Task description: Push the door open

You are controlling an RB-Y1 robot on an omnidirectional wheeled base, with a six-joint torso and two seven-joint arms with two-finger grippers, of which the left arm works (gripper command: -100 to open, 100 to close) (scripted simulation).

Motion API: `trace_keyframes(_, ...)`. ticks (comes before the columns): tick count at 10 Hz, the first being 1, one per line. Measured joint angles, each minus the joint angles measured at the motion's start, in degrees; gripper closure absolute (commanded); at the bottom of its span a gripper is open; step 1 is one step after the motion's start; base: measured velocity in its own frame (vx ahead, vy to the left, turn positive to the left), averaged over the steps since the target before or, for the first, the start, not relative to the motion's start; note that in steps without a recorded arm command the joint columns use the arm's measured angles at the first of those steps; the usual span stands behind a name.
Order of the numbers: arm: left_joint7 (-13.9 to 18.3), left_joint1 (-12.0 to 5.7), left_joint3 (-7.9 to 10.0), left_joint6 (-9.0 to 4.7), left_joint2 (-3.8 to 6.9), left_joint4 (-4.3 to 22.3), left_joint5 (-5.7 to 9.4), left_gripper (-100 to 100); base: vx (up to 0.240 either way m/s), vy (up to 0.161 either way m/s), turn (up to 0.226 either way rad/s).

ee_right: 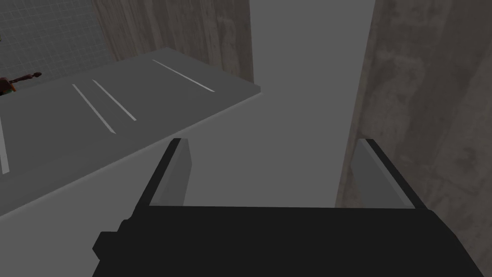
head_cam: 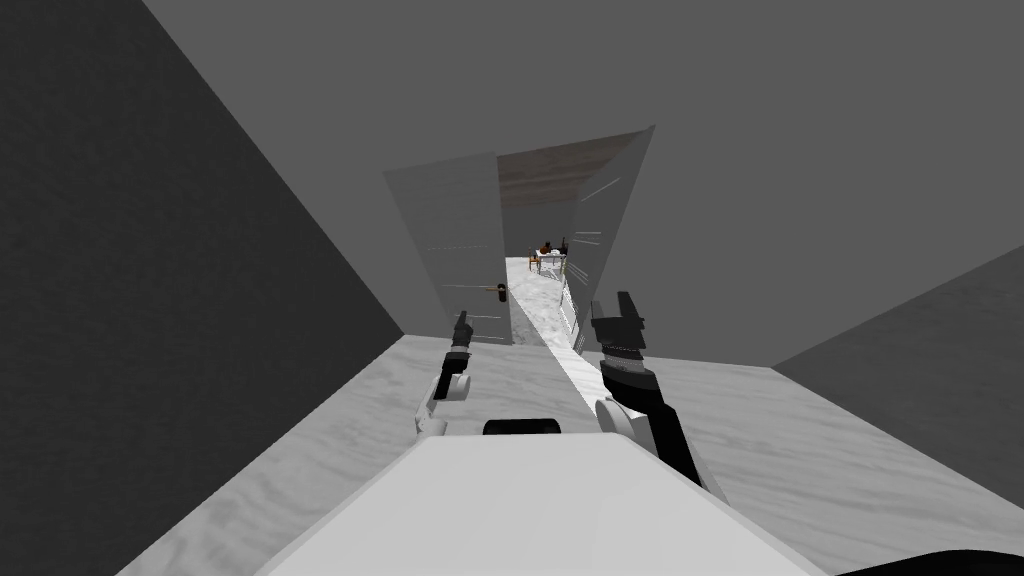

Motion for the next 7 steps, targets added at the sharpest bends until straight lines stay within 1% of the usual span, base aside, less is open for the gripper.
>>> trace_keyframes(1,0.0,-0.47,0.0,0.06,0.08,1.1,0.06,-100,0.053,0.021,0.005)
trace_keyframes(2,-0.2,-1.44,0.01,0.03,0.0,2.8,0.1,-100,0.075,0.026,0.005)
trace_keyframes(3,-0.4,-2.85,0.07,-0.08,-0.06,4.7,0.17,-100,0.064,0.022,-0.002)
trace_keyframes(4,-0.5,-3.47,0.13,-0.11,0.02,5.9,0.26,-100,0.068,0.021,0.004)
trace_keyframes(6,-0.6,-5.5,0.21,-0.09,0.13,9.0,0.46,-100,0.075,0.026,0.001)
trace_keyframes(7,-0.7,-6.05,0.22,-0.18,0.1,10.1,0.5,-100,0.055,0.021,0.005)
